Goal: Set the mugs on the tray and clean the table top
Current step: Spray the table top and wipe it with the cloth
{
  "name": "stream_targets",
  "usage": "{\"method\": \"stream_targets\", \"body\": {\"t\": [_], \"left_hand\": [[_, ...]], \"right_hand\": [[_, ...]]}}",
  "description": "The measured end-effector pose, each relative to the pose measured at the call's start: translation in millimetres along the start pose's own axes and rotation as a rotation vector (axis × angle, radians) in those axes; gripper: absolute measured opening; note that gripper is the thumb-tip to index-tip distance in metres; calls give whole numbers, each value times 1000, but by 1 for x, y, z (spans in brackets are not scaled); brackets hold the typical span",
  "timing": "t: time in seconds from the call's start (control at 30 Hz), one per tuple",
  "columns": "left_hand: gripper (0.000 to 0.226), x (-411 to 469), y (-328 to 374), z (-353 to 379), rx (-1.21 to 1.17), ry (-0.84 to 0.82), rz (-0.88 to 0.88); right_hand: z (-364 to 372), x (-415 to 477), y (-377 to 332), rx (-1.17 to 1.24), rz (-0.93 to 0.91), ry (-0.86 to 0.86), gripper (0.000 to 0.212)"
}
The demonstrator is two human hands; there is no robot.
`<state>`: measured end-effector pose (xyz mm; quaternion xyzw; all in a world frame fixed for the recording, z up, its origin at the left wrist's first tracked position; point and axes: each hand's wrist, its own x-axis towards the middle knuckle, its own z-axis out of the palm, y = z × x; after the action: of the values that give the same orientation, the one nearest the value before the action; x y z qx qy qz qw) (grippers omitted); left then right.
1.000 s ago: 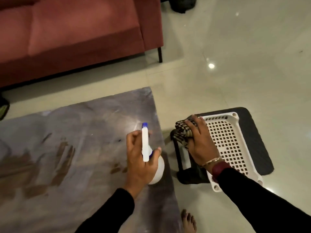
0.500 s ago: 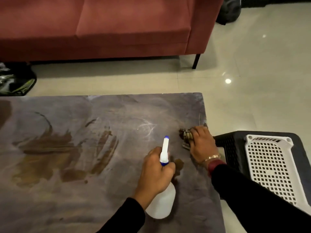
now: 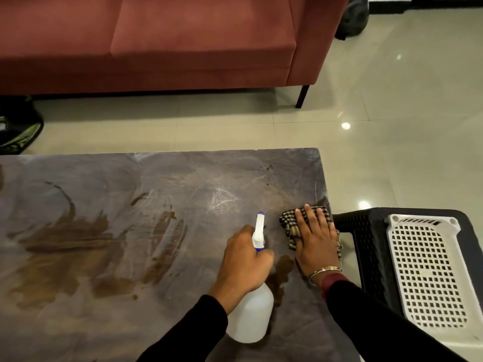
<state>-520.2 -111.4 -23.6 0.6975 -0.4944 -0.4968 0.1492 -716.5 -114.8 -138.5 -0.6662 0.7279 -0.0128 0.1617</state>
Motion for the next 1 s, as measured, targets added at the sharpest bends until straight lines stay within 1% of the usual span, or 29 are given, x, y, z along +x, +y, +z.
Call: {"method": "stream_targets", "body": {"t": [0.13, 0.27, 0.37, 0.47, 0.53, 0.6, 0.7, 0.77, 0.8, 0.83, 0.87, 0.9, 0.93, 1.0], "left_hand": [[16, -5, -1, 2, -29, 16, -23], [21, -9, -8, 0, -13, 51, 48], [32, -21, -20, -4, -17, 66, 84], [27, -31, -37, -6, -13, 27, 70], [23, -33, -44, -6, -14, 33, 55], [22, -34, -49, -6, -10, 46, 35], [20, -40, -45, -9, -41, 73, 34], [18, -45, -39, -11, -54, 84, 56], [18, -45, -36, -12, -56, 78, 51], [19, -45, -34, -11, -56, 68, 50], [19, -47, -32, -10, -57, 59, 61], [19, -48, -31, -7, -58, 51, 85], [21, -49, -29, -4, -51, 41, 101], [23, -47, -27, -2, -33, 36, 103]], "right_hand": [[-1, 3, 4, -14, -16, -13, 74], [-5, 24, 4, -11, -31, -22, 68], [-15, 73, -1, -85, -6, -35, 69], [-26, 141, -28, -98, 83, -30, 69], [-23, 171, -62, -78, 75, -18, 69], [-13, 173, -97, -108, -37, -17, 70], [3, 127, -117, -142, -255, -66, 71], [6, 87, -100, -131, -402, -109, 72], [6, 76, -84, -136, -445, -133, 72], [3, 72, -65, -148, -445, -160, 72], [-3, 77, -46, -168, -397, -172, 73], [-11, 89, -28, -190, -308, -158, 73], [-21, 108, -10, -193, -195, -139, 72], [-44, 153, 4, -115, 48, -112, 69]]}}
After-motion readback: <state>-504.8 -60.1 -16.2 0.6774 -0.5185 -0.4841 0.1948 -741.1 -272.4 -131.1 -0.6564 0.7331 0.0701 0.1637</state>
